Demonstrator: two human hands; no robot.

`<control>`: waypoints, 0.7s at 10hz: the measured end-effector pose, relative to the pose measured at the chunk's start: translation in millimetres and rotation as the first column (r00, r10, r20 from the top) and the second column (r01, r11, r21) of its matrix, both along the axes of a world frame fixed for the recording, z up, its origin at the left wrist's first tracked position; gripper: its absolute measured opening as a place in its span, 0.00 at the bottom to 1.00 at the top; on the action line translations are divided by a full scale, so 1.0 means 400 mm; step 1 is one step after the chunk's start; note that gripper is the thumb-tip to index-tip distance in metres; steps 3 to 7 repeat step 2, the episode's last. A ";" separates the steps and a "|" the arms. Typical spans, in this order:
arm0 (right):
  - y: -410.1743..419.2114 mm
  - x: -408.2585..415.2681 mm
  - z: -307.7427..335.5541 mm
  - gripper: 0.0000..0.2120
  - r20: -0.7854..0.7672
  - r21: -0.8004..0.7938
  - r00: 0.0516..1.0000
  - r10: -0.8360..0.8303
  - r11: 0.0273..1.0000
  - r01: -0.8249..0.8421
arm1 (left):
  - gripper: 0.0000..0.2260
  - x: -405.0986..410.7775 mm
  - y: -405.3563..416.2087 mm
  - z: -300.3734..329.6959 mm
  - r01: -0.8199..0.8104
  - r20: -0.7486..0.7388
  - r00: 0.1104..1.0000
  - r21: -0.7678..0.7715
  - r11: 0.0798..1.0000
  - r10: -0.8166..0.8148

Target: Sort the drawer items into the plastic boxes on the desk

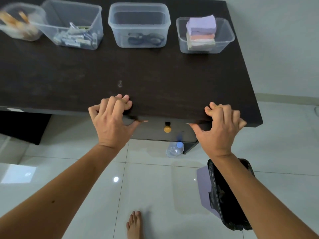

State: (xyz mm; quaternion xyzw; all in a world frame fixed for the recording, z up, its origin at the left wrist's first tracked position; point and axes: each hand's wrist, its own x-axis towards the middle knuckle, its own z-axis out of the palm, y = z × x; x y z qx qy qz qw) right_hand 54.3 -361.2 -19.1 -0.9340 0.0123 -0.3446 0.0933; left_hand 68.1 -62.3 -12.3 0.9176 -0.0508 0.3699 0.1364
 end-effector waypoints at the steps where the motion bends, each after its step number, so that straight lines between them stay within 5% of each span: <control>1: 0.000 -0.011 0.046 0.29 -0.100 0.007 0.994 0.047 0.999 -0.047 | 0.30 -0.006 -0.001 0.044 0.017 -0.148 0.989 0.025 1.000 -0.013; 2: -0.003 -0.031 0.094 0.29 -0.195 0.028 0.975 0.104 0.995 -0.100 | 0.33 -0.020 0.008 0.081 0.068 -0.279 0.958 0.008 0.998 -0.063; 7: -0.003 -0.031 0.094 0.29 -0.195 0.028 0.975 0.104 0.995 -0.100 | 0.33 -0.020 0.008 0.081 0.068 -0.279 0.958 0.008 0.998 -0.063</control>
